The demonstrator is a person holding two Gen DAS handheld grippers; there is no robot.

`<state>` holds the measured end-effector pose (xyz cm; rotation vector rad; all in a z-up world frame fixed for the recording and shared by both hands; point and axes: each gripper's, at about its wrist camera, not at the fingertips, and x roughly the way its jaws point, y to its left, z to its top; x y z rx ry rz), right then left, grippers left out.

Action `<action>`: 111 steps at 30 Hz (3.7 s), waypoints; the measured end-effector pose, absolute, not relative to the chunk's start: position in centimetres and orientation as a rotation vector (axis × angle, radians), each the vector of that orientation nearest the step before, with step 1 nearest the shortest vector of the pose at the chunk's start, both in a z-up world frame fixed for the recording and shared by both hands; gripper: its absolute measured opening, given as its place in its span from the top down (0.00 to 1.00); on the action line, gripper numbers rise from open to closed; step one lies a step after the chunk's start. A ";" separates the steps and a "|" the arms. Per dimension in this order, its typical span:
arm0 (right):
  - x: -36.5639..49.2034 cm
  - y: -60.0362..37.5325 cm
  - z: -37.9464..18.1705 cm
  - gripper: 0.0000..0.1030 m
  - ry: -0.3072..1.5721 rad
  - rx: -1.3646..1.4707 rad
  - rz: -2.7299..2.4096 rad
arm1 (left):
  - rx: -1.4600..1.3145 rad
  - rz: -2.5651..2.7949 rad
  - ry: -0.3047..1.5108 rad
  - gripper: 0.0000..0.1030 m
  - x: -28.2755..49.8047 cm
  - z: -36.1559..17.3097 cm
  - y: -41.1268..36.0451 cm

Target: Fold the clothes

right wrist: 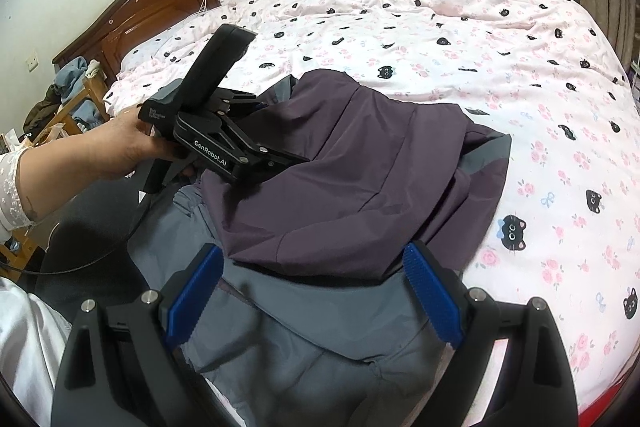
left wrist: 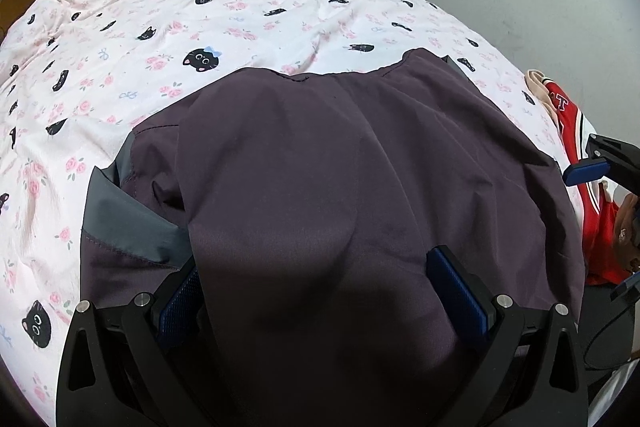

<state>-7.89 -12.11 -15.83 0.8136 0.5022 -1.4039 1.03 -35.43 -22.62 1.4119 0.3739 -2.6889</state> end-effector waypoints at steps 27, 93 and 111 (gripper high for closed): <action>-4.7 -4.9 -15.0 0.10 0.569 0.958 -1.524 | 1.369 -2.574 0.349 0.01 18.2 -18.2 -29.4; -3.1 -2.3 -24.1 0.19 0.532 1.280 -1.534 | 1.154 -2.458 1.231 0.36 22.1 -26.4 -26.9; -5.2 -1.3 -25.0 0.67 0.423 1.425 -1.506 | 1.113 -2.531 1.244 0.93 22.1 -25.3 -28.4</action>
